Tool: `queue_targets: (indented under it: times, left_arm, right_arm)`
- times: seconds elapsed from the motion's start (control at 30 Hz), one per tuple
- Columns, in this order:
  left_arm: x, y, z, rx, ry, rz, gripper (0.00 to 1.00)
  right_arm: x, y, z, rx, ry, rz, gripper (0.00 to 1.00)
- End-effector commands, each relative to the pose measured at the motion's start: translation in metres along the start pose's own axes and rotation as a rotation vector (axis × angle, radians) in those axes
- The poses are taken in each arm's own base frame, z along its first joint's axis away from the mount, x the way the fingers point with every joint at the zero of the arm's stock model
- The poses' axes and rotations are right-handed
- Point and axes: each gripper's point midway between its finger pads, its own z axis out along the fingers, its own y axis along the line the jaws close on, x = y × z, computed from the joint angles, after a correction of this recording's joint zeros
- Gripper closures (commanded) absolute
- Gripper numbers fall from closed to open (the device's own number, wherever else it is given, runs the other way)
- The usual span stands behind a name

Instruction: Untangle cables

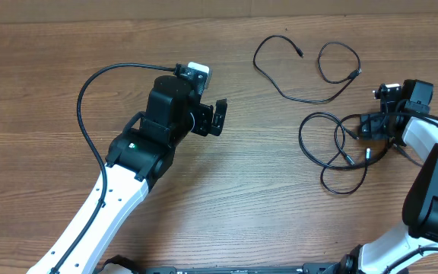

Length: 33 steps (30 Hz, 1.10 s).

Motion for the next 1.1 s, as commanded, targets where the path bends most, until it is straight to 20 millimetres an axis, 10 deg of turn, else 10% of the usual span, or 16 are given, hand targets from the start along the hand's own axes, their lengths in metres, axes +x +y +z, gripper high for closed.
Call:
queue_targets:
  times: [0.0, 0.2, 0.3, 0.73, 1.07]
  left_arm:
    - [0.001, -0.003, 0.002, 0.014, 0.005, -0.013, 0.00]
    - [0.001, -0.003, 0.002, 0.013, 0.005, -0.012, 0.00]
    - [0.001, -0.003, 0.002, 0.013, 0.004, -0.012, 0.00]
    - [0.001, -0.003, 0.002, 0.014, 0.005, -0.013, 0.00]
    - [0.001, -0.004, 0.002, 0.015, 0.004, -0.013, 0.00]
  right_arm:
    - [0.013, 0.001, 0.014, -0.032, 0.035, 0.023, 0.19]
    - [0.018, 0.001, 0.020, -0.064, 0.041, 0.091, 0.79]
    - [0.019, 0.000, 0.020, -0.061, 0.042, 0.092, 0.94]
    - [0.001, -0.005, 0.008, -0.051, 0.023, 0.272, 0.96]
    - [-0.060, -0.037, -0.085, -0.033, -0.039, 0.372, 0.96]
